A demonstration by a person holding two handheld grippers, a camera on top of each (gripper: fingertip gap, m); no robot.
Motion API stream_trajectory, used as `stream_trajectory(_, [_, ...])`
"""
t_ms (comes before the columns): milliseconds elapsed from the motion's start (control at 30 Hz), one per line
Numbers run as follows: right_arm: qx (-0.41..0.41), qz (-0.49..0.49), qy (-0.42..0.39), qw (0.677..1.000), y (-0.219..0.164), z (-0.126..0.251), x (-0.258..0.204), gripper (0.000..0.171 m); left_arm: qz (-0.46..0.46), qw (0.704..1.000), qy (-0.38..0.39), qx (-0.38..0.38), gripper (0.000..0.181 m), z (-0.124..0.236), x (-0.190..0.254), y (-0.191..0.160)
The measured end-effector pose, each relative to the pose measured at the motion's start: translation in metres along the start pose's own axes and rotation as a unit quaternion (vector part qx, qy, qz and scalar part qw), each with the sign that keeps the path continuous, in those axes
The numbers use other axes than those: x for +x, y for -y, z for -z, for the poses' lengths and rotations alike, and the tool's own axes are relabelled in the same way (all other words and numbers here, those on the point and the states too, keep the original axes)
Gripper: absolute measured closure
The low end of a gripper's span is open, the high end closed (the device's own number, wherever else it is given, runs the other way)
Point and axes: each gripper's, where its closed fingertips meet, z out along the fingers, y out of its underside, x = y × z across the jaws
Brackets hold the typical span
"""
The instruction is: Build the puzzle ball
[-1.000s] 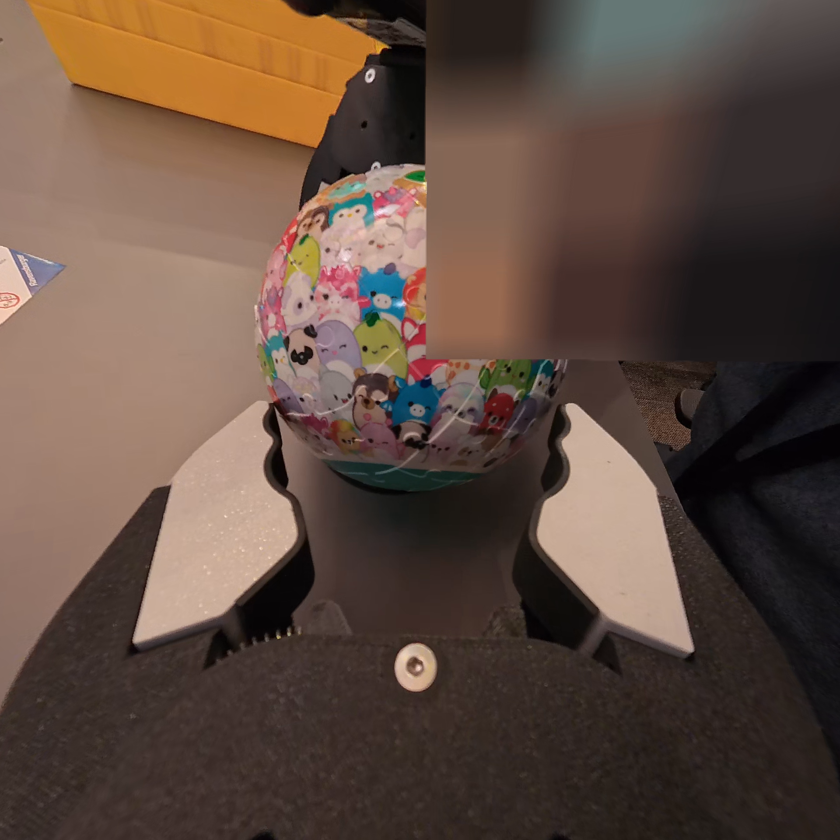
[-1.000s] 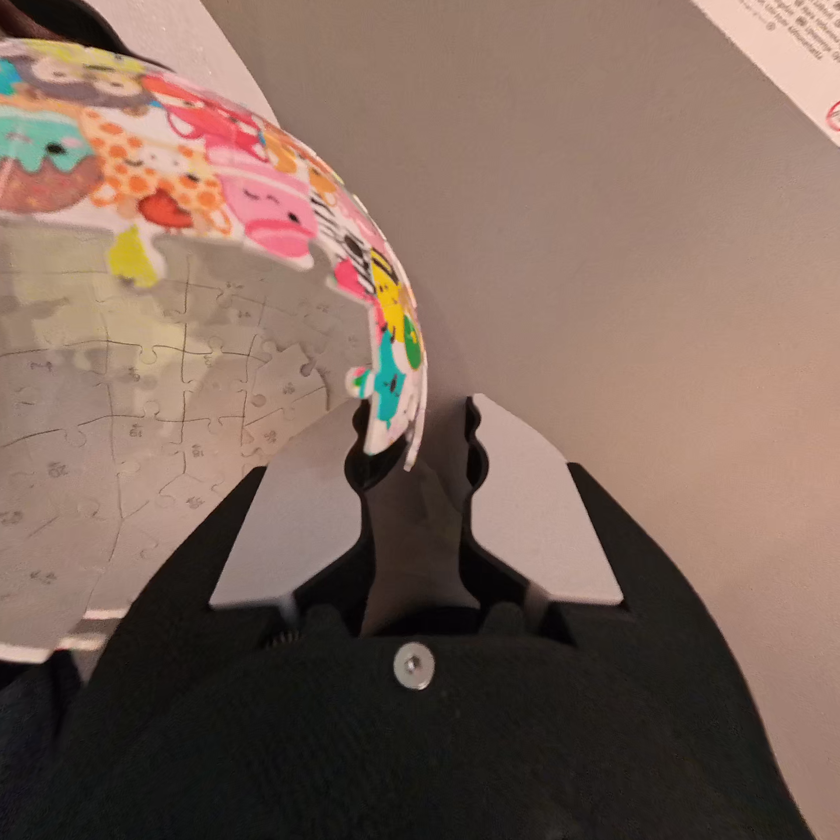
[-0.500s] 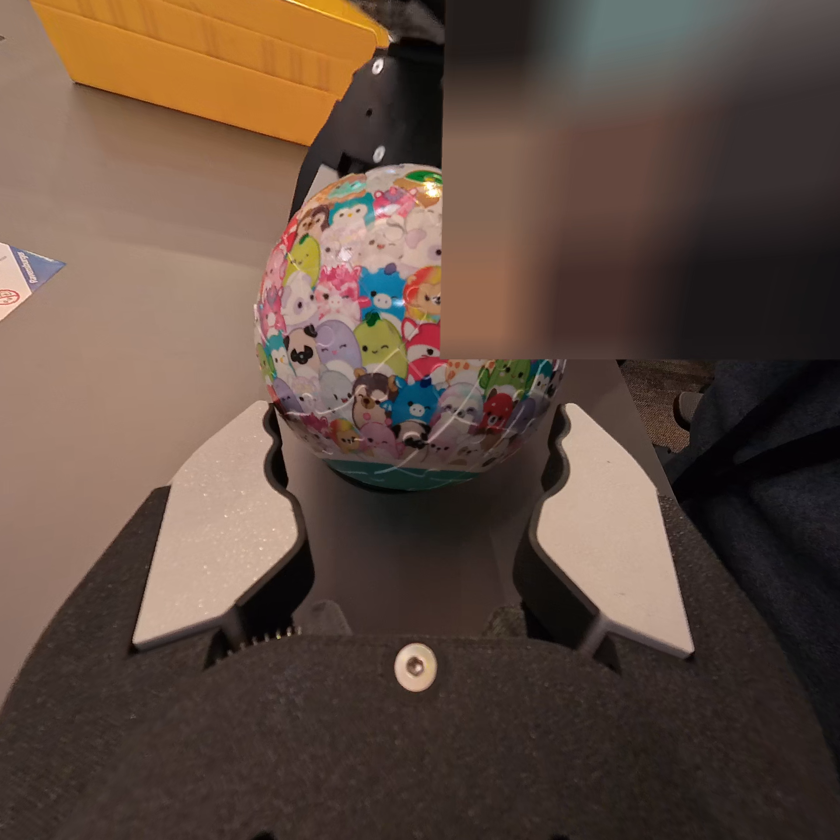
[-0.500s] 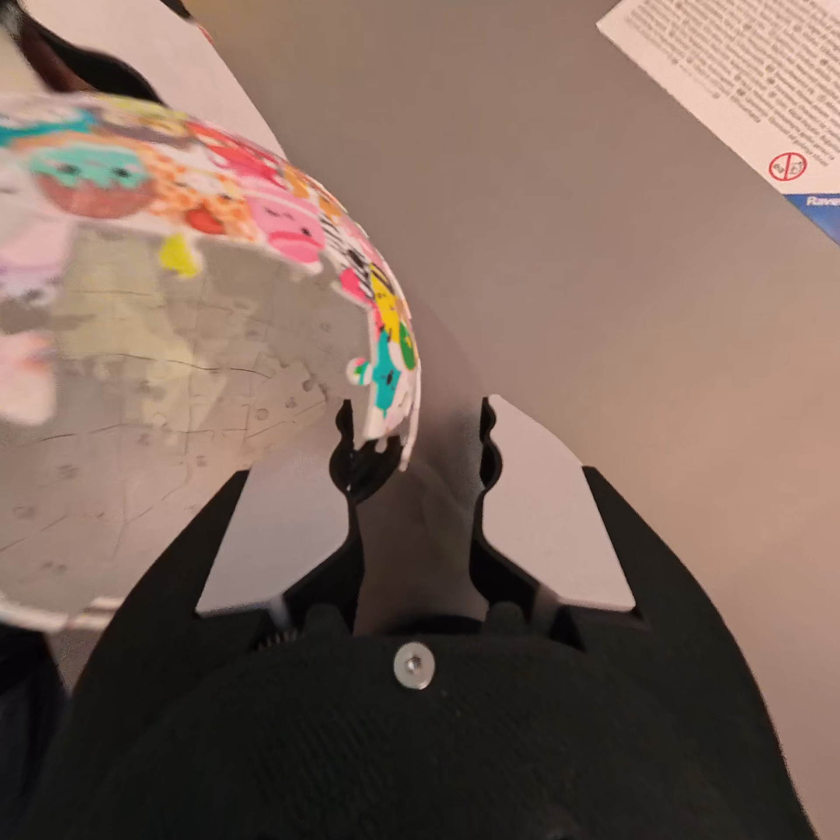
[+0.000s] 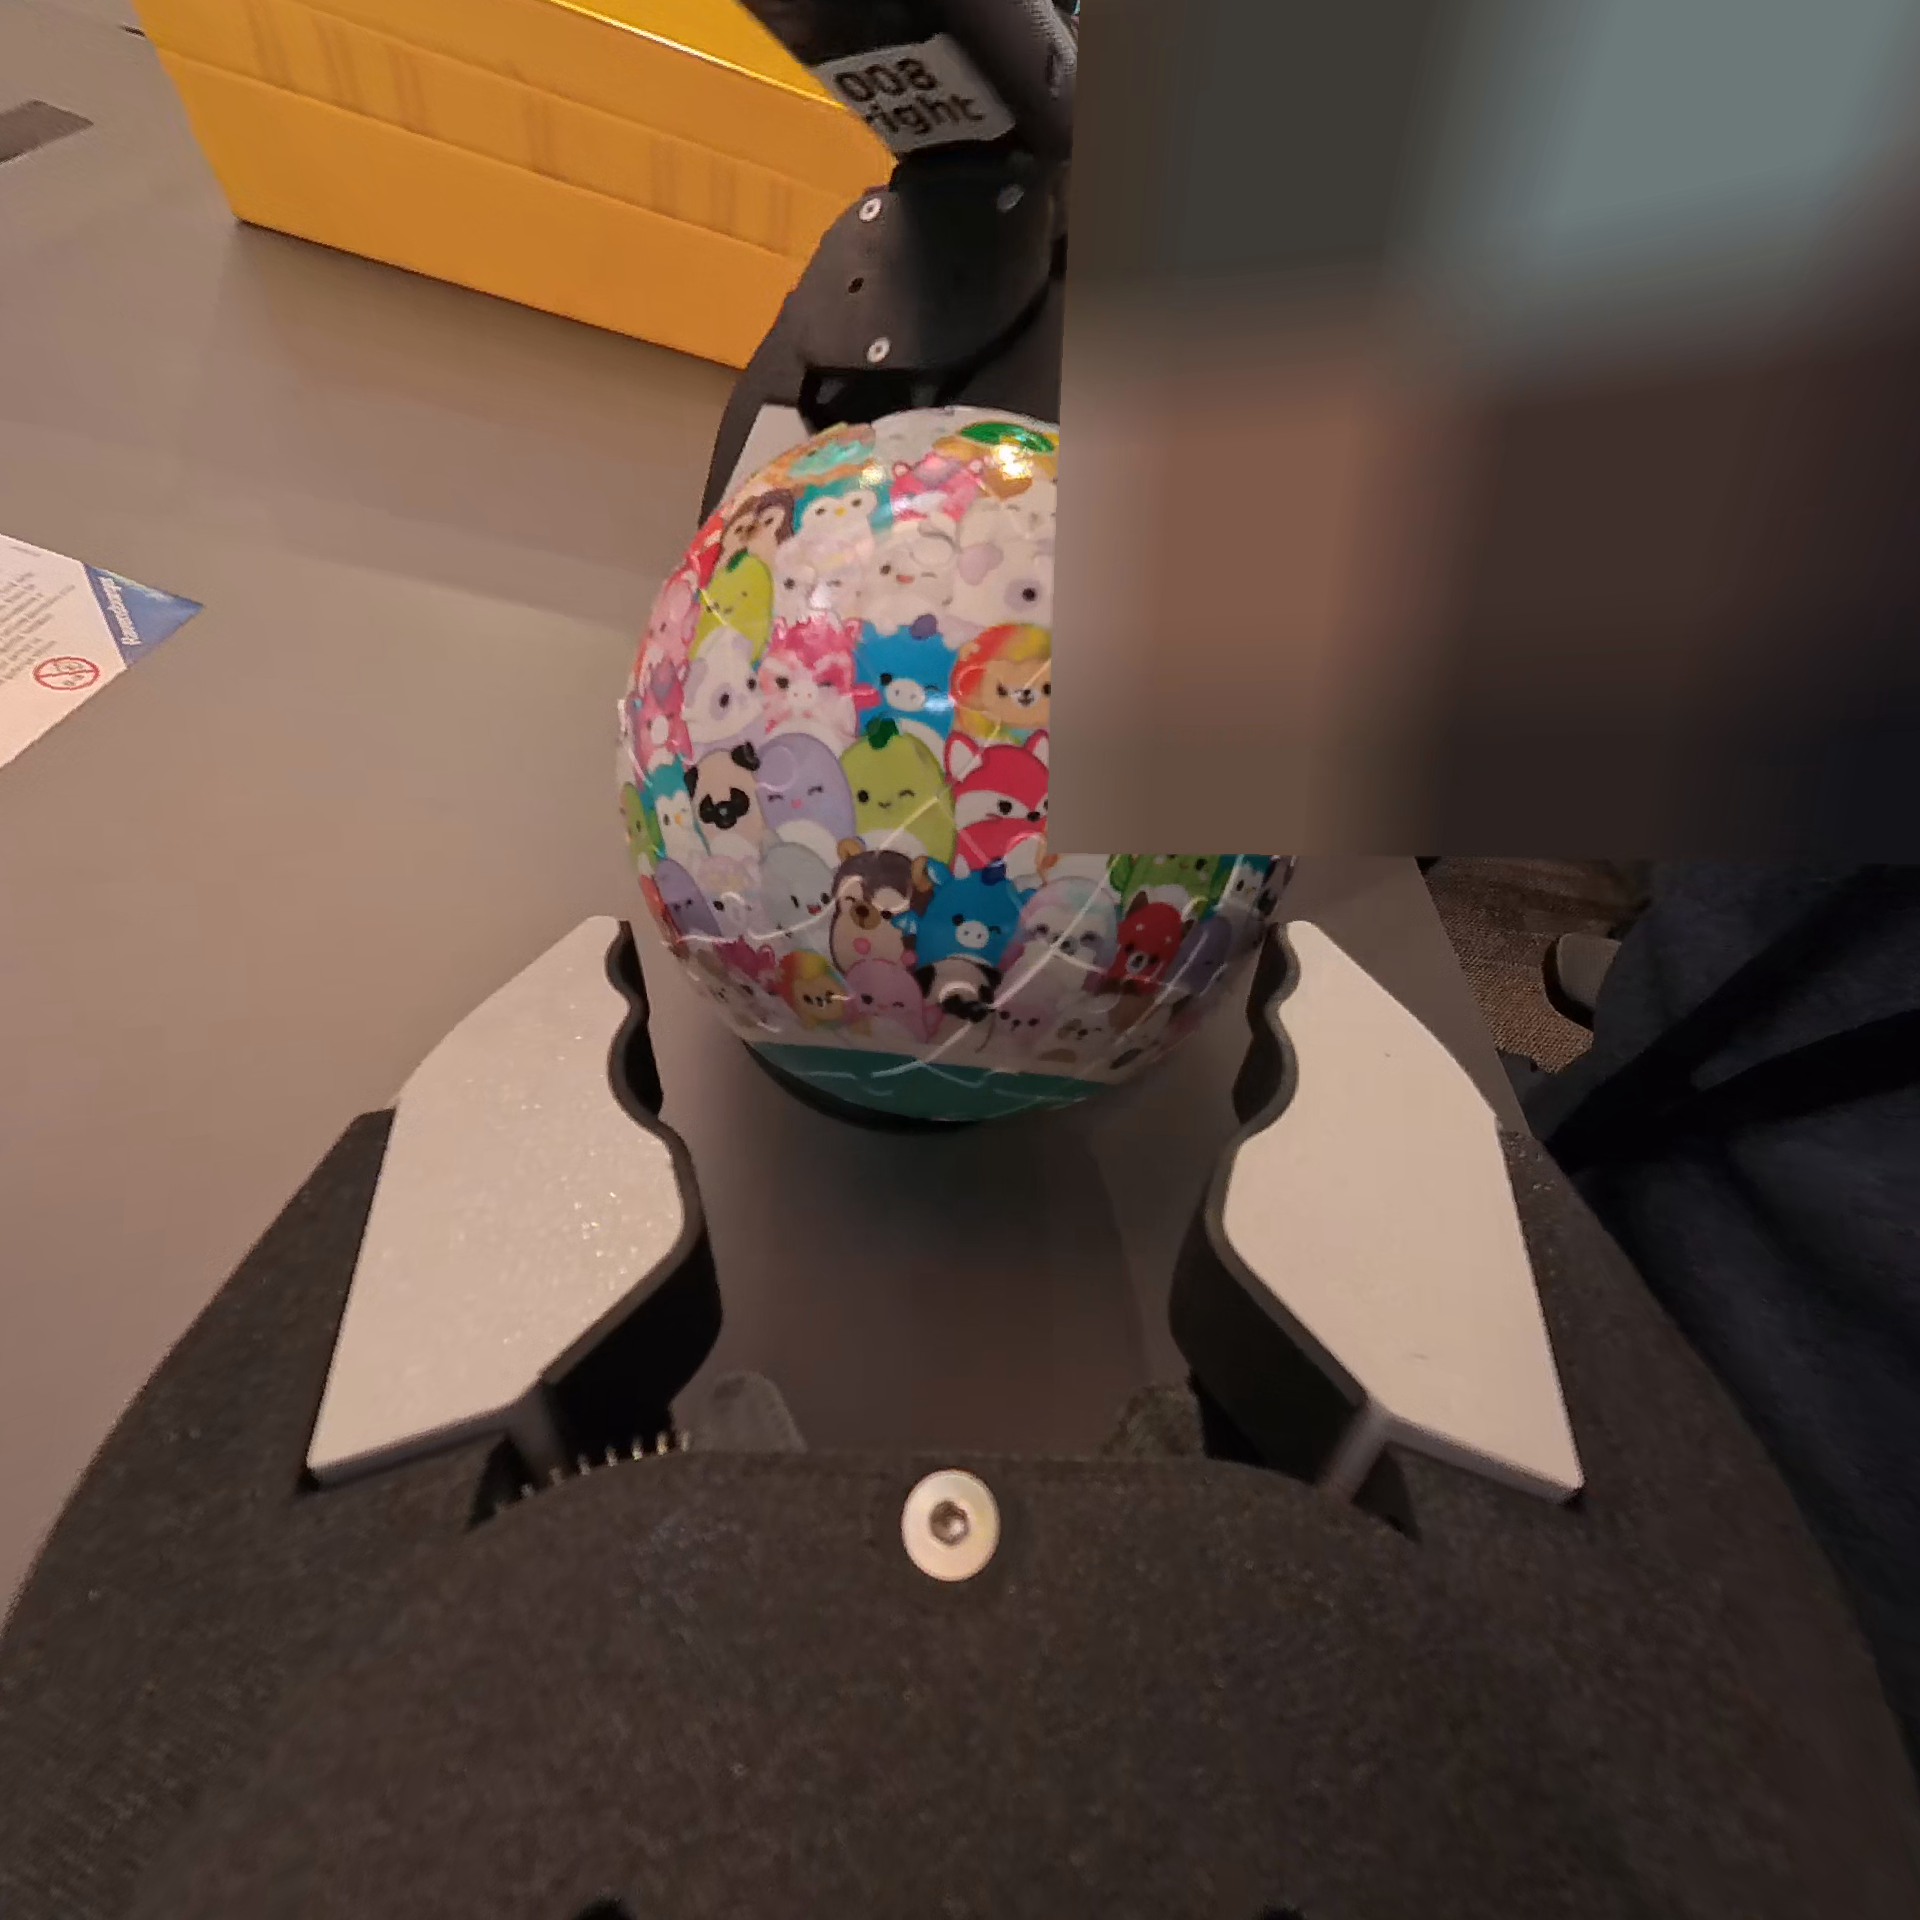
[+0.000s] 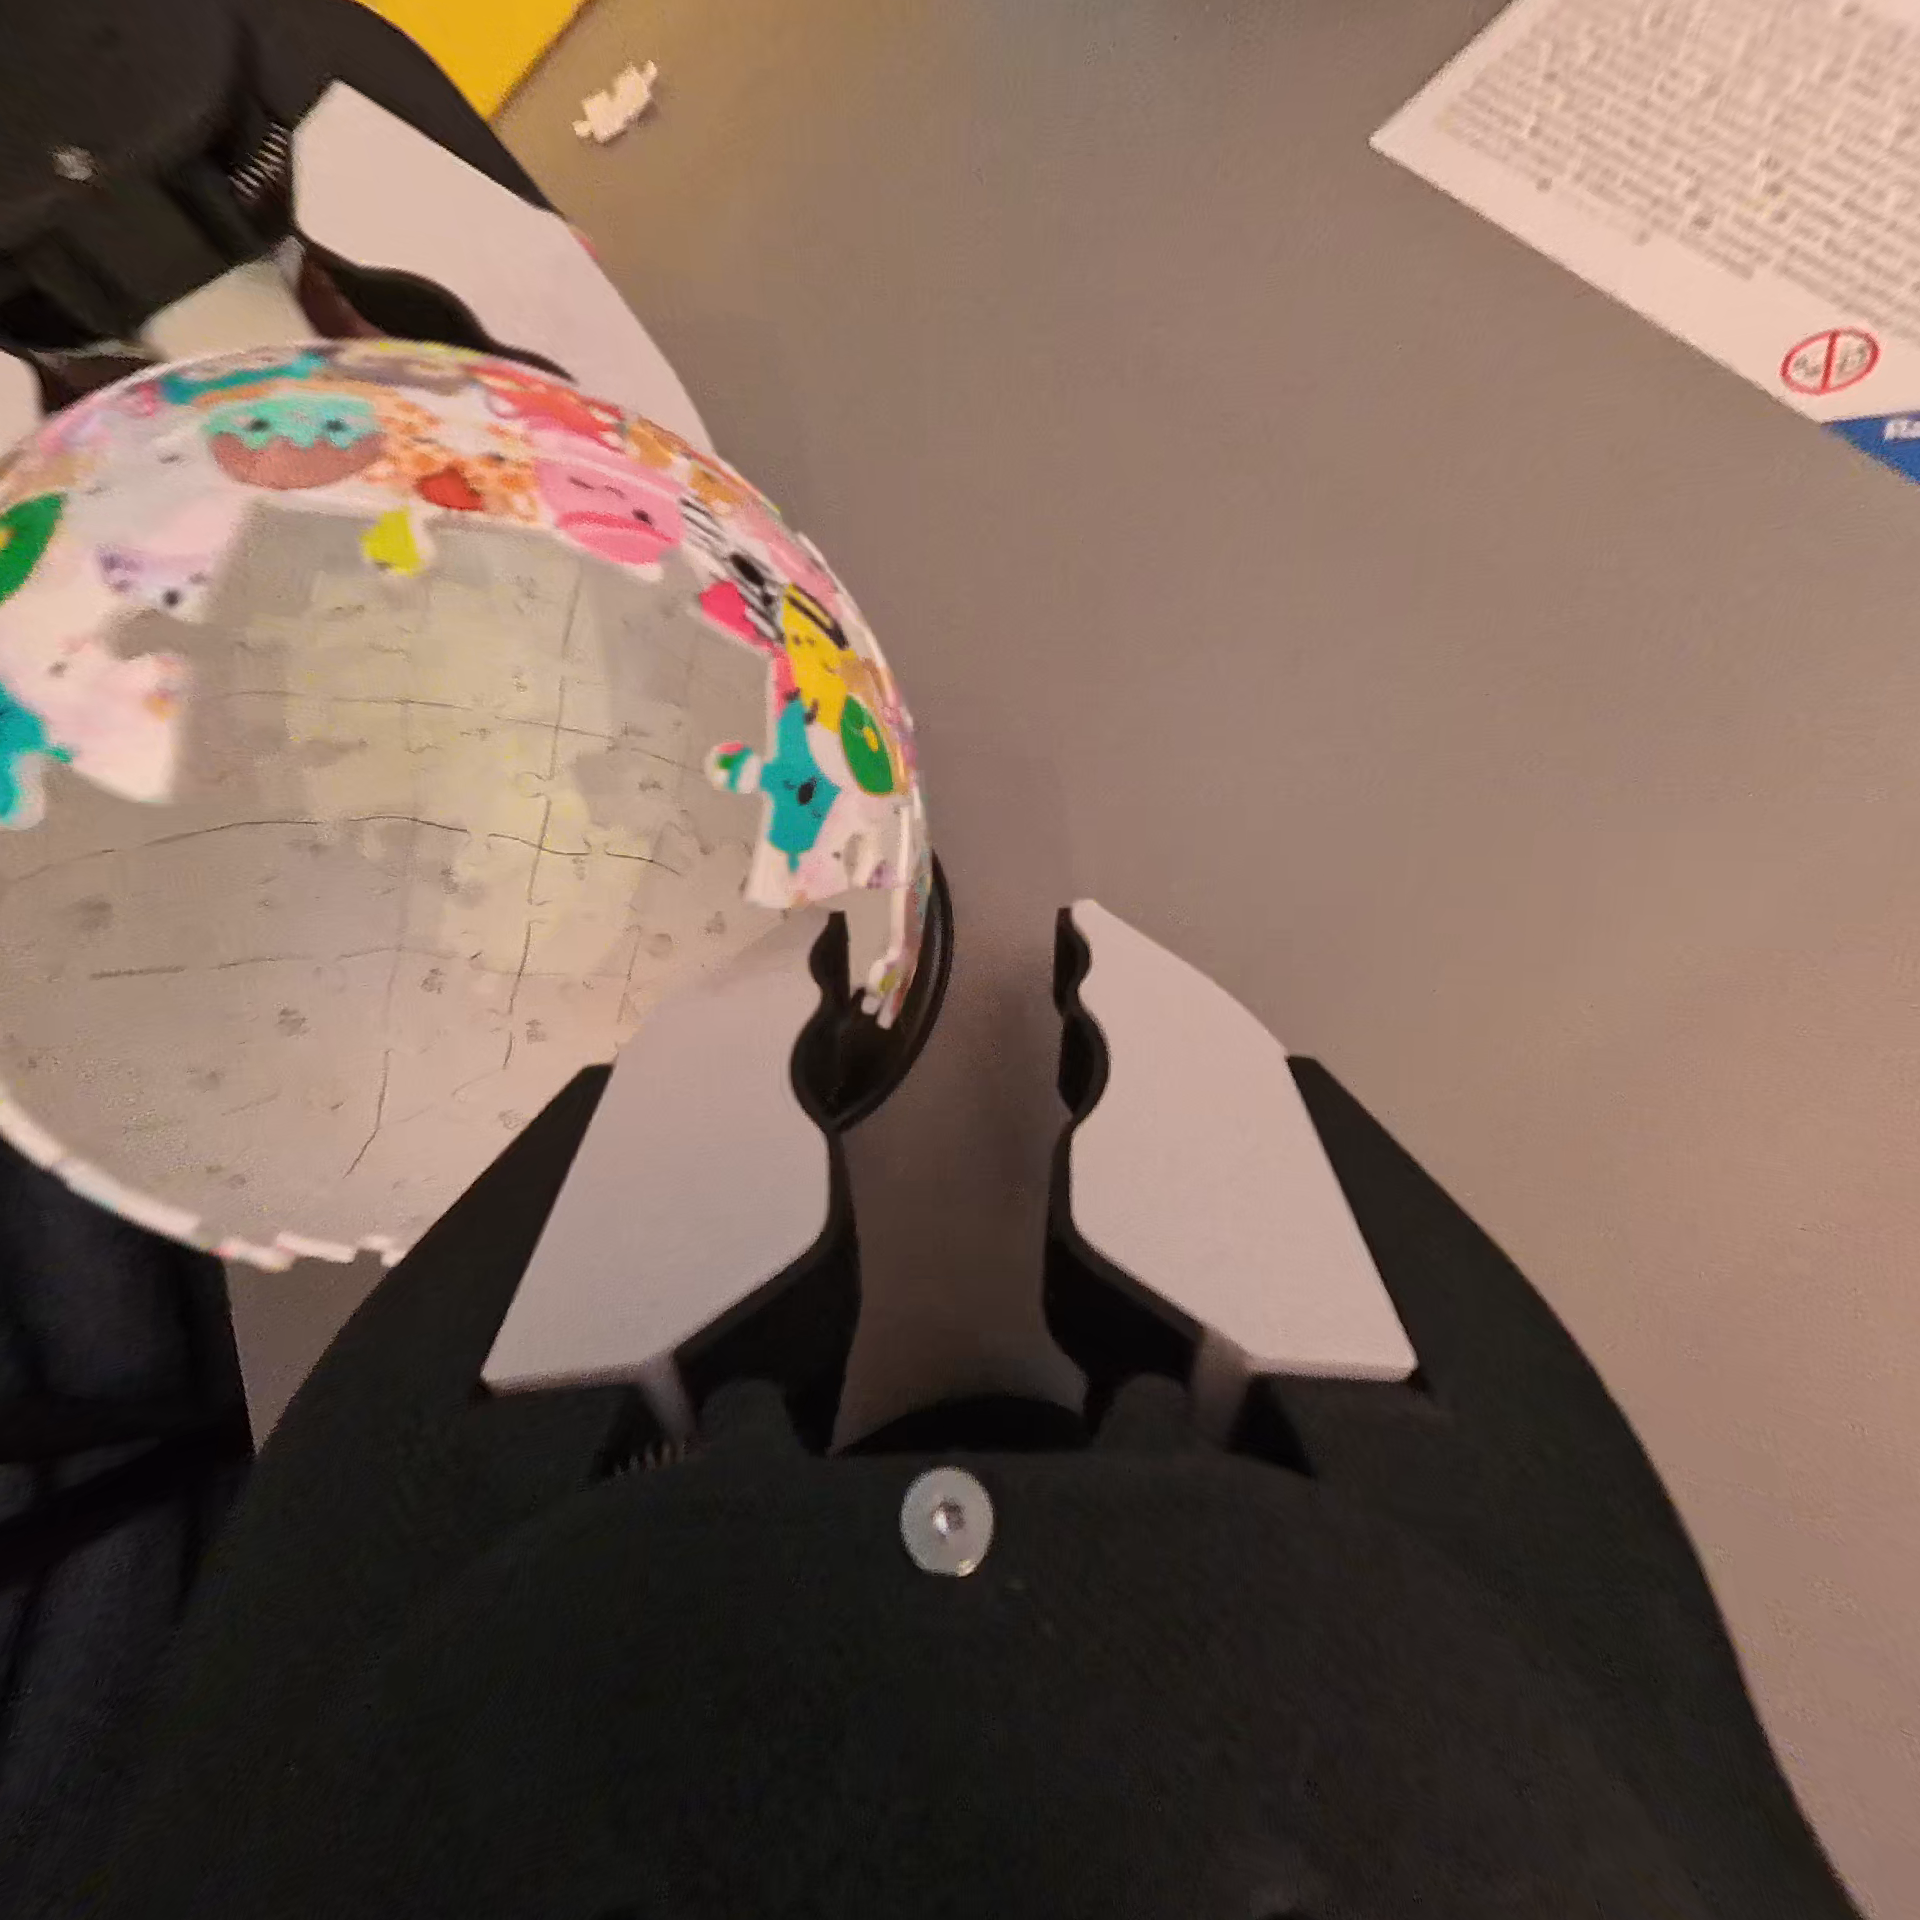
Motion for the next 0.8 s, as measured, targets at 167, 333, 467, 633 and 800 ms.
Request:
stream_trajectory(167, [-0.021,-0.031,0.018,0.999,-0.001,-0.005,-0.005,0.147,-0.004,1.0,0.0,-0.006,0.072,-0.001,0.001,-0.001])
stream_trajectory(333, [-0.033,-0.078,0.052,0.995,-0.001,-0.009,-0.011,0.16,-0.008,1.0,0.003,-0.01,0.072,0.0,0.002,-0.001])
stream_trajectory(467, [-0.036,-0.096,0.05,0.993,-0.001,-0.011,-0.011,0.162,-0.007,1.0,0.005,-0.011,0.072,0.0,0.0,-0.001])
stream_trajectory(633, [-0.039,-0.106,0.034,0.993,-0.002,-0.013,-0.008,0.165,-0.005,1.0,0.002,-0.01,0.073,-0.002,0.001,-0.002])
stream_trajectory(800, [-0.04,-0.107,0.033,0.993,-0.003,-0.013,-0.009,0.165,-0.005,1.0,-0.002,-0.011,0.073,-0.004,0.002,-0.003])
